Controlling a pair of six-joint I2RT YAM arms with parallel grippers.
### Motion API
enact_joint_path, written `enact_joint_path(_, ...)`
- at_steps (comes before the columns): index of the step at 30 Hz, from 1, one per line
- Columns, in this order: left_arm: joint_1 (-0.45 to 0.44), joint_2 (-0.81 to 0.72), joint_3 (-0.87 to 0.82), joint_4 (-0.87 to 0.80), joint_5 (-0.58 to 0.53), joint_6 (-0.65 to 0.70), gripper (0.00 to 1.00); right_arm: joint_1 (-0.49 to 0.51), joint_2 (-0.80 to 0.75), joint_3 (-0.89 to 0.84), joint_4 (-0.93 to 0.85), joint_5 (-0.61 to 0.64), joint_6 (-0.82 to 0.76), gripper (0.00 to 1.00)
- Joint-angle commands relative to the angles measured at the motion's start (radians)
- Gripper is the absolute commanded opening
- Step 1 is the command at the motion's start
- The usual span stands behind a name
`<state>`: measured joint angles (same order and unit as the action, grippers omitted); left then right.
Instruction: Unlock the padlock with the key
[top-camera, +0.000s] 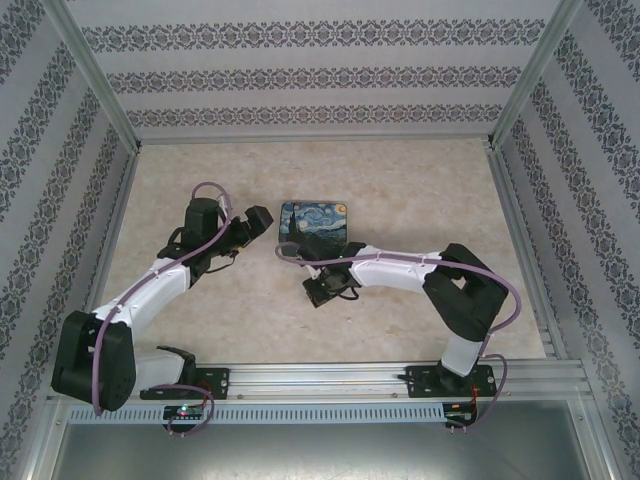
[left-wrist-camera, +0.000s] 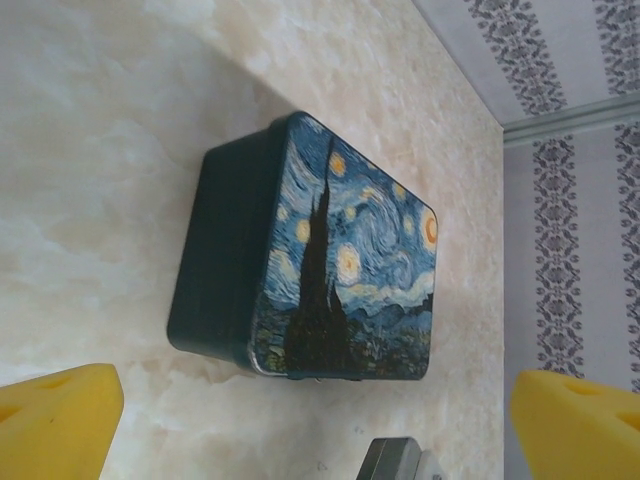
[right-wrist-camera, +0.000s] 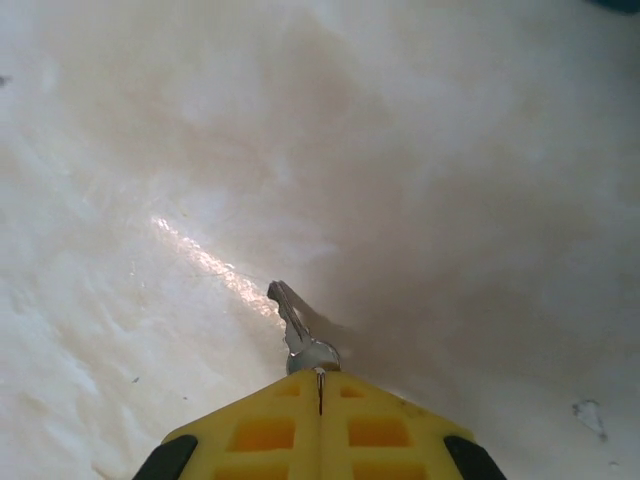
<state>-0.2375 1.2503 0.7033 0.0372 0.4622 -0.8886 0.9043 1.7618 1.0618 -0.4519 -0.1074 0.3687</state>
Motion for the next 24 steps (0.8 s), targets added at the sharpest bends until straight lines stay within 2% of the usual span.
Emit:
enact_joint_path(1,-0.030,0.021,-0.008,0.062,0.035,-0.026,0.99,-0.015,-0.045,-0.010,-0.010,-0.020,0.021,0.00)
enact_joint_path(7,-0.091,0.065,-0.024,0.102,0.040,-0.059,0.99,-0.027,-0.036,-0.019,-0.004,-0.028,0.024,0.00)
enact_joint_path(13,-0.159,0.083,-0.075,0.166,0.021,-0.145,0.99,-0.033,-0.018,-0.047,0.016,-0.034,0.046,0.00)
enact_joint_path(24,-0.204,0.055,-0.151,0.255,-0.016,-0.302,0.98,-0.108,-0.146,-0.052,0.026,-0.073,0.100,0.00)
